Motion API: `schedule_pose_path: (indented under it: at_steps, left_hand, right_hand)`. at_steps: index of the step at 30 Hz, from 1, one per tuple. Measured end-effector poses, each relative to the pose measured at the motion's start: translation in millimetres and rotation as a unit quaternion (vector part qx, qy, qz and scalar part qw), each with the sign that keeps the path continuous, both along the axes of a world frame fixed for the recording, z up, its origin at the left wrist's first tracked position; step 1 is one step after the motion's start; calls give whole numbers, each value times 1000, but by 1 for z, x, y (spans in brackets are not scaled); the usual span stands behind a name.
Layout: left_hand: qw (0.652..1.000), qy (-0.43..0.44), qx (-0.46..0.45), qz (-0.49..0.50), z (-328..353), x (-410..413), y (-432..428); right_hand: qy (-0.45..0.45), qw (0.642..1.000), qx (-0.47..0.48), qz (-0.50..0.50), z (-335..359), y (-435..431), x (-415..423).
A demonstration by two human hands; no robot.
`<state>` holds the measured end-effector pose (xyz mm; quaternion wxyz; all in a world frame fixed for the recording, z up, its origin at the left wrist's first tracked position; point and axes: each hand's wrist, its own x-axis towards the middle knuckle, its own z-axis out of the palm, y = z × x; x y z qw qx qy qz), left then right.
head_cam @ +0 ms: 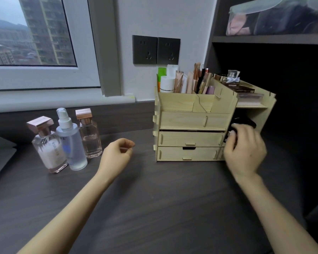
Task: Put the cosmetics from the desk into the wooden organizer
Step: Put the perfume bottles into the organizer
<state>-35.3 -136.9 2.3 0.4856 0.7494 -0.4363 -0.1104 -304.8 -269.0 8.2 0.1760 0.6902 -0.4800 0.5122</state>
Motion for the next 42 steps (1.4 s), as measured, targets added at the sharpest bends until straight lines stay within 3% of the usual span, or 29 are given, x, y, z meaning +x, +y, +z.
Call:
schedule_pose_path:
  at_steps: [3,6,11,16,19,20,28,35,42]
  left_hand:
    - [999,-29,-13,30,-4,7,13]
    - [995,-51,-43,80,-9,19,28]
    - [973,-85,-97,193,-5,49,63]
    - [956,-77,-122,254,3,73,84]
    - [955,-80,-128,257,12,80,90]
    - [954,-84,-130,256,15,82,91]
    - [957,-78,-144,238,23,87,86]
    - [962,-95,-141,213,29,81,75]
    - [977,-82,-136,145,38,61,52]
  right_hand:
    - [45,989,-59,127,-16,42,44]
    - [81,956,-12,283,-25,71,103]
    - [35,882,198,427,-13,91,201]
    - [-59,768,426,474,9,76,274]
    - [-106,688,516,498,12,63,299]
    - [-107,677,527,503,11,61,304]
    - [-9,770,456,446,1,54,309]
    - [-32,862,352,364,9,75,279]
    - [-132,878,242,392,88,86,172]
